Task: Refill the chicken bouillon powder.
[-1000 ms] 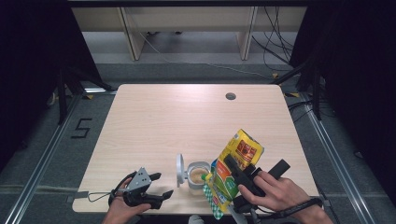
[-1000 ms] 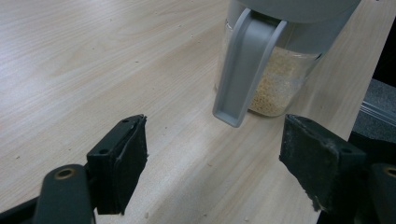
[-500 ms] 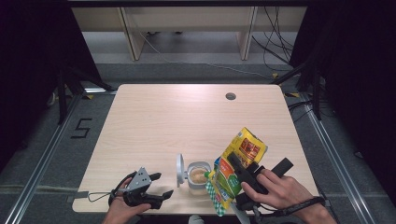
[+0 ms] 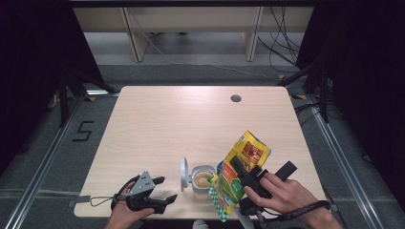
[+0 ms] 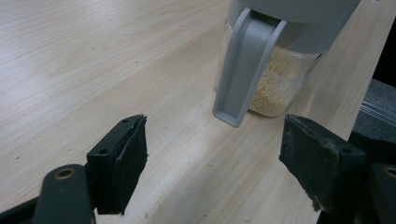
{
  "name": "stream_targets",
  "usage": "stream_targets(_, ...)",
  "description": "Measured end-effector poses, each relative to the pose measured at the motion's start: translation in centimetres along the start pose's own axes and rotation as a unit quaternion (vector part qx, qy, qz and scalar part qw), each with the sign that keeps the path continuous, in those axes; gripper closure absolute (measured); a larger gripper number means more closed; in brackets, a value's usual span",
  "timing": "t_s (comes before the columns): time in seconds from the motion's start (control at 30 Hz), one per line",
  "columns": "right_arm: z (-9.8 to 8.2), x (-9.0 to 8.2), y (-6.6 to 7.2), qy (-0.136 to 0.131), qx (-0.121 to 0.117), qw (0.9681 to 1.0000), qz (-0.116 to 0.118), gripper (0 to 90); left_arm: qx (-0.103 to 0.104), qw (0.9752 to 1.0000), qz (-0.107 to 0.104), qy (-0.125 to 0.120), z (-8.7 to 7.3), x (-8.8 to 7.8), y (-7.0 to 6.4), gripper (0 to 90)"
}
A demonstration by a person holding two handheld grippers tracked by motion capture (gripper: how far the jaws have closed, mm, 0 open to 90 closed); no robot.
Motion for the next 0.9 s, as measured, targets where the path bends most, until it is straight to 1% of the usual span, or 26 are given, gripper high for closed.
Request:
stream_targets(0.03, 0.00, 0.01, 0.02, 0.000, 0.000, 1.0000, 0.002, 61.9, 0.000, 1.0000, 0.004, -0.001, 0.02, 0.00, 0.04, 22.5)
stream_targets(0.07, -0.01, 0.01, 0.01, 0.000, 0.000, 1.0000, 0.002, 61.9, 0.000, 1.0000, 0.004, -0.002, 0.02, 0.01, 0.03, 22.6)
stream_targets(0.1, -0.09, -0.04, 0.09, 0.003, 0.004, 1.0000, 0.002, 61.9, 0.000, 1.0000, 0.003, -0.002, 0.02, 0.02, 0.03, 22.6)
stream_targets(0.13, -0.25, -0.16, 0.30, 0.010, 0.016, 0.9998, 0.002, 61.9, 0.000, 1.0000, 0.004, -0.001, 0.01, 0.01, 0.04, 22.6)
stream_targets(0.17, -0.23, -0.11, 0.26, 0.008, 0.013, 0.9999, 0.002, 62.0, 0.008, 1.0000, 0.004, 0.000, 0.04, 0.00, 0.13, 22.6)
stream_targets(0.2, -0.30, -0.12, 0.19, 0.009, 0.005, 0.9999, 0.002, 61.9, 0.013, 0.9999, 0.004, 0.000, 0.06, -0.01, 0.18, 22.6)
stream_targets(0.23, -0.30, -0.15, 0.40, 0.011, 0.019, 0.9998, 0.004, 61.9, 0.010, 0.9999, 0.004, -0.003, 0.10, 0.05, 0.12, 22.6)
stream_targets(0.27, -0.36, -0.17, 0.40, 0.011, 0.015, 0.9998, 0.006, 62.0, 0.010, 0.9999, 0.001, -0.002, 0.08, 0.07, 0.09, 22.6)
stream_targets(0.37, -0.39, -0.17, 0.50, 0.012, 0.015, 0.9998, 0.007, 62.0, 0.009, 1.0000, 0.001, -0.001, 0.08, 0.07, 0.10, 22.6)
stream_targets(0.4, -0.26, -0.05, 0.32, 0.005, 0.004, 1.0000, 0.005, 62.0, 0.009, 1.0000, 0.001, -0.001, 0.08, 0.07, 0.10, 22.6)
stream_targets(0.43, -0.37, -0.11, 0.51, 0.010, 0.014, 0.9998, 0.007, 62.0, 0.010, 1.0000, 0.001, -0.001, 0.07, 0.06, 0.11, 22.6)
stream_targets(0.47, -0.39, -0.08, 0.48, 0.010, 0.012, 0.9998, 0.007, 62.0, 0.009, 1.0000, 0.001, -0.001, 0.07, 0.06, 0.10, 22.6)
stream_targets(0.5, -0.45, -0.10, 0.53, 0.013, 0.016, 0.9998, 0.006, 62.0, 0.010, 1.0000, 0.001, -0.002, 0.09, 0.05, 0.10, 22.6)
stream_targets(0.53, -0.49, -0.09, 0.53, 0.014, 0.016, 0.9998, 0.006, 62.0, 0.012, 0.9999, 0.004, 0.000, 0.06, 0.01, 0.17, 22.6)
stream_targets(0.73, -0.59, -0.09, 0.51, 0.014, 0.015, 0.9998, 0.008, 62.0, 0.013, 0.9999, 0.004, 0.000, 0.06, -0.01, 0.19, 22.6)
stream_targets(0.77, -0.53, -0.05, 0.44, 0.011, 0.010, 0.9999, 0.008, 62.0, 0.012, 0.9999, 0.004, -0.001, 0.06, -0.01, 0.18, 22.6)
stream_targets(0.8, -0.59, -0.13, 0.57, 0.014, 0.017, 0.9997, 0.009, 62.0, 0.013, 0.9999, 0.004, 0.000, 0.05, -0.01, 0.19, 22.6)
stream_targets(0.83, -0.61, -0.17, 0.34, 0.016, 0.007, 0.9998, 0.000, 62.1, 0.013, 0.9999, 0.004, 0.001, 0.04, -0.02, 0.19, 22.6)
stream_targets(0.87, -0.63, -0.19, 0.38, 0.015, 0.004, 0.9999, 0.007, 62.1, 0.013, 0.9999, 0.004, 0.000, 0.05, -0.01, 0.19, 22.6)
stream_targets(0.9, -0.33, -0.11, 0.39, 0.006, 0.011, 0.9999, 0.006, 62.1, 0.013, 0.9999, 0.004, 0.001, 0.04, -0.02, 0.19, 22.6)
Point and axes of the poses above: each handheld gripper's, and its own axes: x roughly forward along the jaws, z roughly out of its top, y roughly to its left, the point moved 10 cm from there along x, roughly forward along the jaws, and after that the axes turned 2 degrees about -z, right-handed, at the moved point
